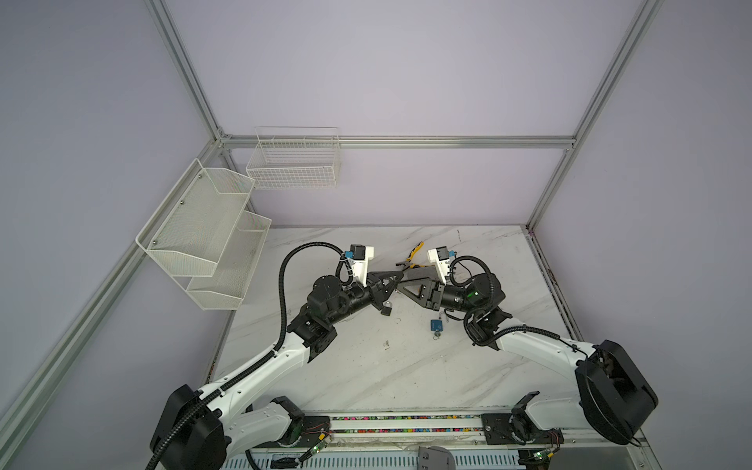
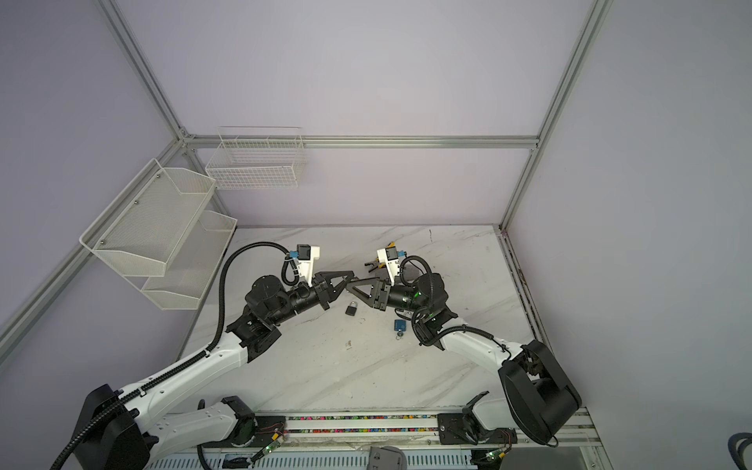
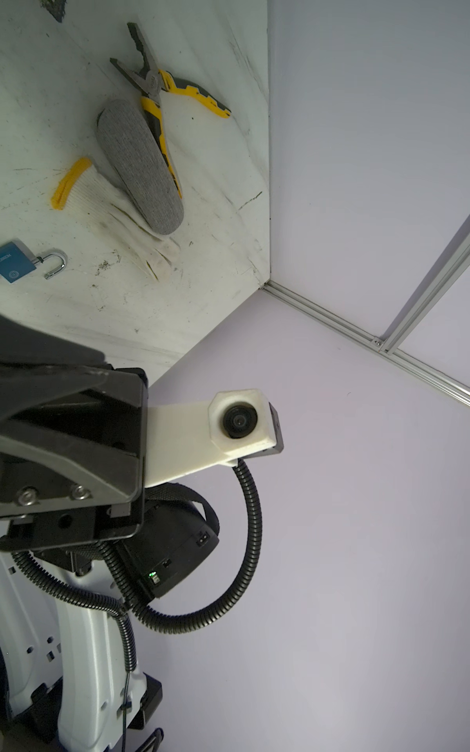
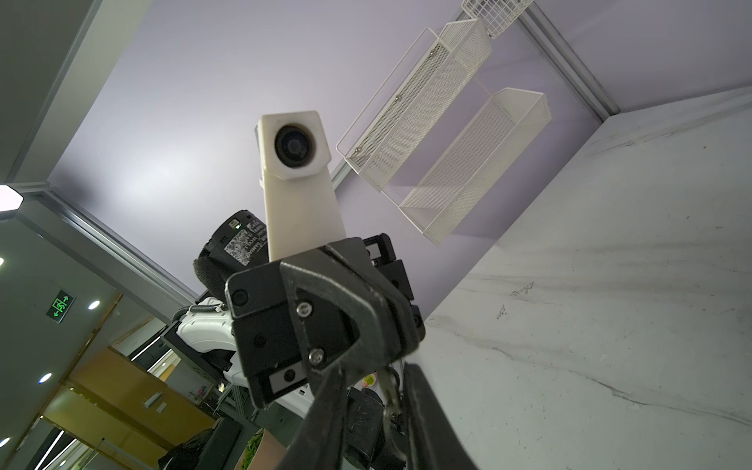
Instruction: Unlock with the key
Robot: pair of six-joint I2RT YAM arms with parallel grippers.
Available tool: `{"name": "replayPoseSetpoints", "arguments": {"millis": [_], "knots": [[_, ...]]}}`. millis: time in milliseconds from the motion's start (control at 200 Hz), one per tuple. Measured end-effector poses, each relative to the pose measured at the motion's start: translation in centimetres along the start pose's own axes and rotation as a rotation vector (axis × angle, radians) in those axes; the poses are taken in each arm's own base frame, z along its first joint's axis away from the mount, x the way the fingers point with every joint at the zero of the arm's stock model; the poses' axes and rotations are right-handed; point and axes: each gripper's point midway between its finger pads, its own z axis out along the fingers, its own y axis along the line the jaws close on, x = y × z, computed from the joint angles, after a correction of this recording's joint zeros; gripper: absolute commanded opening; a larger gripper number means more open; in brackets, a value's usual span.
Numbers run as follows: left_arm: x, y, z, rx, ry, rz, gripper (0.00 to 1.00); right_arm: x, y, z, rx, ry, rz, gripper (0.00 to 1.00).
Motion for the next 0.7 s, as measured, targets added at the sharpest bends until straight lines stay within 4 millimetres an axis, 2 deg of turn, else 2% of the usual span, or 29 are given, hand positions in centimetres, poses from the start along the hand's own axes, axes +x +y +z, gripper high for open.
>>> {"name": "replayPoseSetpoints", "arguments": {"millis": [700], "knots": [[-0.35, -0.37, 0.14, 0.016, -0.018, 0.008, 0.0, 0.02, -0.03, 0.02, -0.004, -0.001, 0.002, 0.2]]}}
